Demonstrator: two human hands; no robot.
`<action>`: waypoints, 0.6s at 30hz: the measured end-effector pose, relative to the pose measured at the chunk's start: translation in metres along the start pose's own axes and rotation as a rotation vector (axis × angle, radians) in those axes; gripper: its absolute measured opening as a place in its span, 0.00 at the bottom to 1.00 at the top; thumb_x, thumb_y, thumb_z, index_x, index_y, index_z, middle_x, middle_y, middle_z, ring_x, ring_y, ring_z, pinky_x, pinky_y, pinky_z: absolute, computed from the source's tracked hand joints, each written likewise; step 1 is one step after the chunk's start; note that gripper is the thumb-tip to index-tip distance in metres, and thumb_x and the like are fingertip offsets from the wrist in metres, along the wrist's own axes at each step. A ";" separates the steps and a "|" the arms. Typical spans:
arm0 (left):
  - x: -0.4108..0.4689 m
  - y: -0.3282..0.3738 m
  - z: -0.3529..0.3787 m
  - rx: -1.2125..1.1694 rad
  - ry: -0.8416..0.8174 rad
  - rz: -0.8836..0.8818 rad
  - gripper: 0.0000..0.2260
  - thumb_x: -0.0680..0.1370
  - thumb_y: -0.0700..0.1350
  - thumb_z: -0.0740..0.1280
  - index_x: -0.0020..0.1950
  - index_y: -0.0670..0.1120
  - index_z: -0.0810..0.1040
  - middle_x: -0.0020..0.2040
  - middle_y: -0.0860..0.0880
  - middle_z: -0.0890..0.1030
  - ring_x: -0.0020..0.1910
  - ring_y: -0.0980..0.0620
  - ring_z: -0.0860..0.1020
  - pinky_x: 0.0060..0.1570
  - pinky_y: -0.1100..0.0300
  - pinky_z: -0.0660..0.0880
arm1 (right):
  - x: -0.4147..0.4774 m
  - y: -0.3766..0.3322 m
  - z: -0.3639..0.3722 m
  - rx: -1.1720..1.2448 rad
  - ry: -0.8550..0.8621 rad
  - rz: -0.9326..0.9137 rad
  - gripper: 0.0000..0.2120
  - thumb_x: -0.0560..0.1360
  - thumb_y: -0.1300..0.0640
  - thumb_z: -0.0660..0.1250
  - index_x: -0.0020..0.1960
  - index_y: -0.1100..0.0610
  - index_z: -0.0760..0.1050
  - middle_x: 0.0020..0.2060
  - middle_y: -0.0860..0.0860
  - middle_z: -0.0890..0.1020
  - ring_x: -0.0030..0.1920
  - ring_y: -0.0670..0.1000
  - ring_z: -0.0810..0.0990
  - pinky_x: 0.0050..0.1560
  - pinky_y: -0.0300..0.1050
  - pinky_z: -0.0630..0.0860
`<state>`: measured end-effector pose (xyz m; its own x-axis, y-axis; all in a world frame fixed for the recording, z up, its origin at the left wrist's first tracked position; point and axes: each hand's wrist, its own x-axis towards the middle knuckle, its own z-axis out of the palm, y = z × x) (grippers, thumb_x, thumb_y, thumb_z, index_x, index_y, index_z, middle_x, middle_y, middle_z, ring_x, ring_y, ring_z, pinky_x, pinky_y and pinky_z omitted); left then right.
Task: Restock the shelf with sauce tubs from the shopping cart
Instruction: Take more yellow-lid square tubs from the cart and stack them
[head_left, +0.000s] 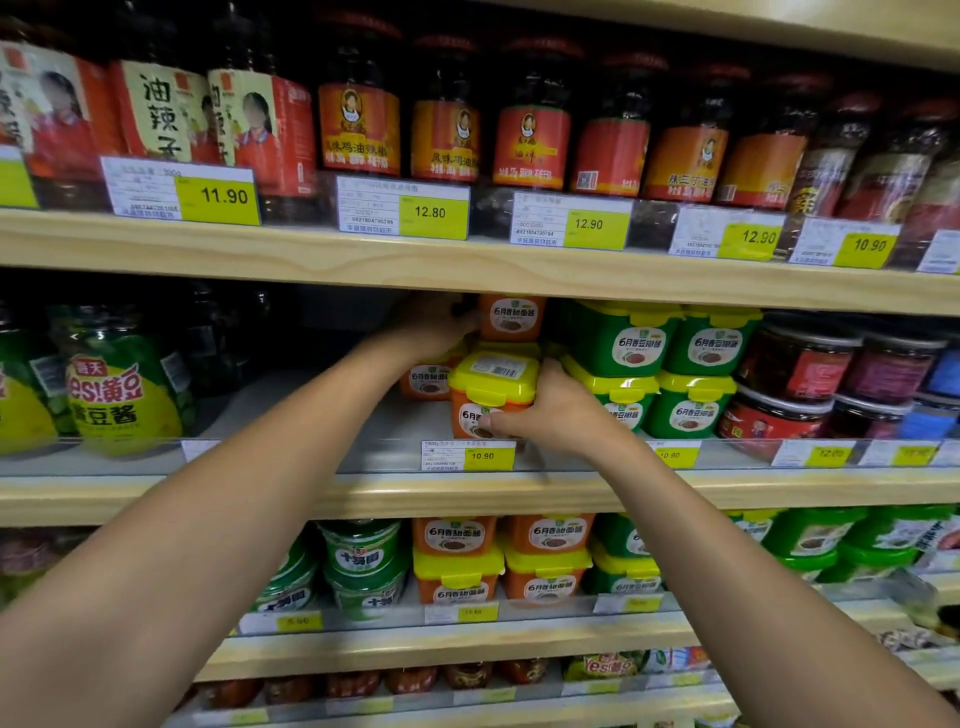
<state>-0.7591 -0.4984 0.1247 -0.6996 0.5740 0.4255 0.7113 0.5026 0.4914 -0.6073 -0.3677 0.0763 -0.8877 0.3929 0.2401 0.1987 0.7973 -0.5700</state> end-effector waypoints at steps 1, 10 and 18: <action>-0.012 0.003 -0.005 0.012 0.061 0.018 0.09 0.83 0.50 0.65 0.57 0.48 0.81 0.59 0.45 0.82 0.60 0.44 0.79 0.53 0.58 0.71 | 0.001 -0.001 0.000 -0.031 -0.006 0.012 0.48 0.64 0.38 0.80 0.73 0.57 0.62 0.65 0.51 0.76 0.65 0.54 0.76 0.58 0.44 0.75; -0.083 -0.018 -0.015 -0.106 -0.461 0.021 0.19 0.77 0.46 0.75 0.67 0.47 0.78 0.59 0.53 0.82 0.56 0.54 0.80 0.58 0.64 0.76 | -0.004 -0.014 -0.008 -0.012 -0.106 -0.072 0.42 0.61 0.35 0.80 0.69 0.49 0.71 0.62 0.47 0.80 0.62 0.50 0.79 0.62 0.49 0.77; -0.097 -0.039 -0.033 -0.371 -0.186 0.005 0.29 0.70 0.41 0.81 0.67 0.49 0.74 0.57 0.53 0.82 0.52 0.62 0.81 0.52 0.72 0.76 | -0.006 -0.034 0.008 0.322 0.006 -0.215 0.33 0.59 0.42 0.84 0.61 0.48 0.78 0.53 0.44 0.84 0.54 0.42 0.82 0.59 0.46 0.79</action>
<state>-0.7210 -0.5953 0.0893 -0.6475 0.7003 0.3006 0.6180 0.2517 0.7448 -0.6124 -0.4012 0.0880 -0.8922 0.2359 0.3852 -0.1334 0.6772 -0.7236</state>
